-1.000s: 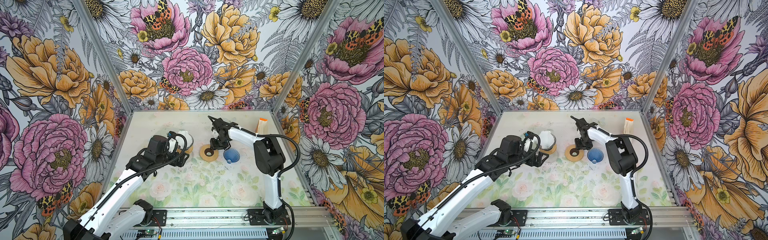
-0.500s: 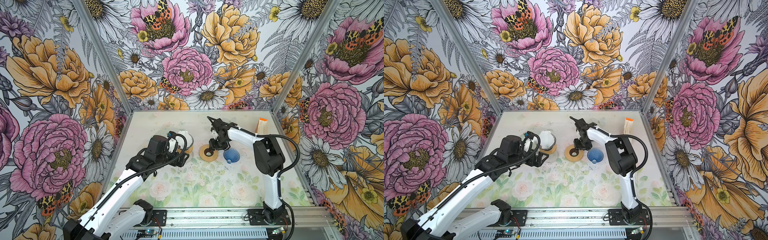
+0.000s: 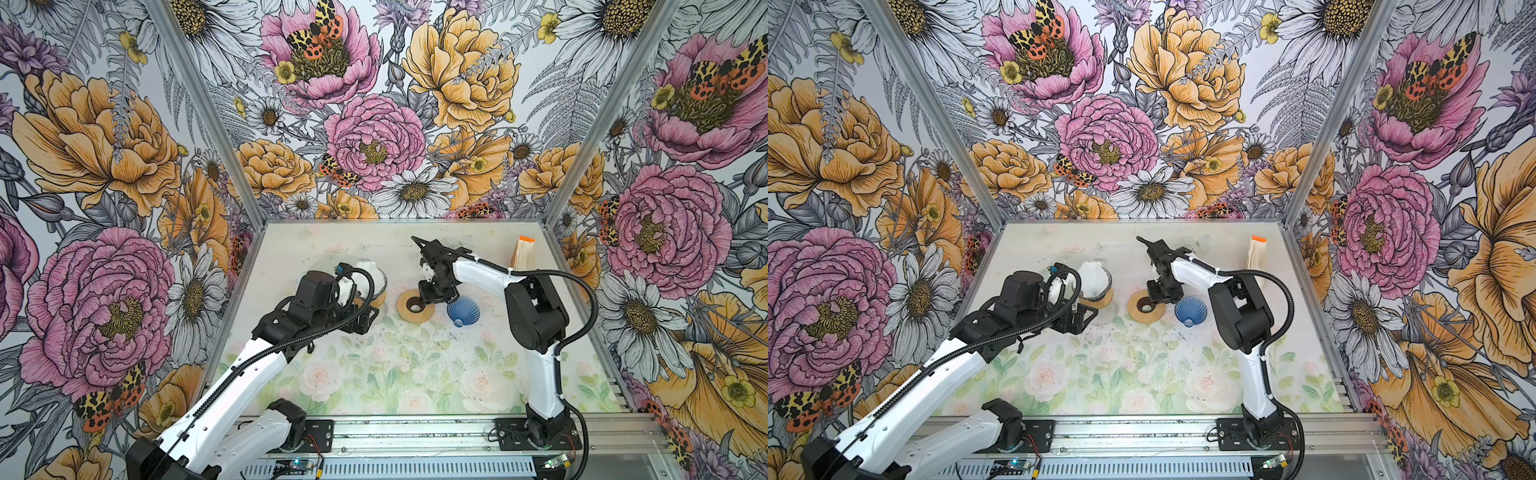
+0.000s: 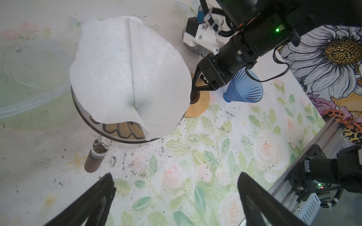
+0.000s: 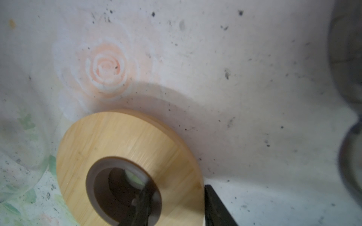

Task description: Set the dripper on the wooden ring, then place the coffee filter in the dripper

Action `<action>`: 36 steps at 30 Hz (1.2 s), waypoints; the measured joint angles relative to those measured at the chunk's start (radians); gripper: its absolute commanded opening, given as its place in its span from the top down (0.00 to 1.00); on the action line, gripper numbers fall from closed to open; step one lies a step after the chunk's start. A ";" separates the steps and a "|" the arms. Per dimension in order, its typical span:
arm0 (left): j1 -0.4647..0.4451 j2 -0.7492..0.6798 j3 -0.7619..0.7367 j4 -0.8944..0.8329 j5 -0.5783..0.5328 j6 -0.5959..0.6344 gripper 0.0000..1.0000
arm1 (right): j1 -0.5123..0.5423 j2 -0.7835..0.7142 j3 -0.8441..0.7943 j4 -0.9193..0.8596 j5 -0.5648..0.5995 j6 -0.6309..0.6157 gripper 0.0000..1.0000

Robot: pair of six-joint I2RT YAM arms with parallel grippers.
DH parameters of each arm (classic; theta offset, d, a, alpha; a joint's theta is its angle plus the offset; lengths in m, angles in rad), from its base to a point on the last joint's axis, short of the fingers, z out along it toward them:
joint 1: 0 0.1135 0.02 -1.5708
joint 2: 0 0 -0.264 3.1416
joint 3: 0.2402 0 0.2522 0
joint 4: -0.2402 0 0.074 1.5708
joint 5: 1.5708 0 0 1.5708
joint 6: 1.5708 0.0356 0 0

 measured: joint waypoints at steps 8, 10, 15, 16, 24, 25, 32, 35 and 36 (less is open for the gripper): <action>-0.016 0.002 0.018 0.000 -0.007 0.000 0.01 | 0.003 -0.012 0.000 -0.002 0.031 0.001 0.65; -0.021 0.002 0.027 0.000 -0.011 0.000 0.01 | 0.003 -0.018 0.000 -0.002 0.039 0.001 0.66; -0.030 0.003 0.046 0.000 -0.023 -0.001 0.01 | 0.003 -0.040 0.000 -0.002 0.054 0.002 0.68; -0.032 0.003 0.050 0.000 -0.027 -0.001 0.01 | 0.003 -0.045 0.000 -0.002 0.056 0.003 0.69; -0.044 0.010 0.104 0.000 -0.045 -0.003 0.01 | -0.003 -0.100 0.004 -0.002 0.059 0.004 0.69; -0.046 0.015 0.113 0.000 -0.046 -0.003 0.01 | -0.005 -0.108 0.008 -0.003 0.059 0.004 0.69; -0.062 0.080 0.214 0.000 -0.061 -0.002 0.01 | -0.042 -0.172 0.056 -0.002 0.051 0.003 0.69; -0.076 0.122 0.262 0.001 -0.068 0.002 0.01 | -0.073 -0.207 0.071 -0.002 0.052 0.000 0.69; -0.080 0.138 0.278 0.001 -0.071 0.003 0.01 | -0.086 -0.217 0.075 -0.002 0.052 0.000 0.69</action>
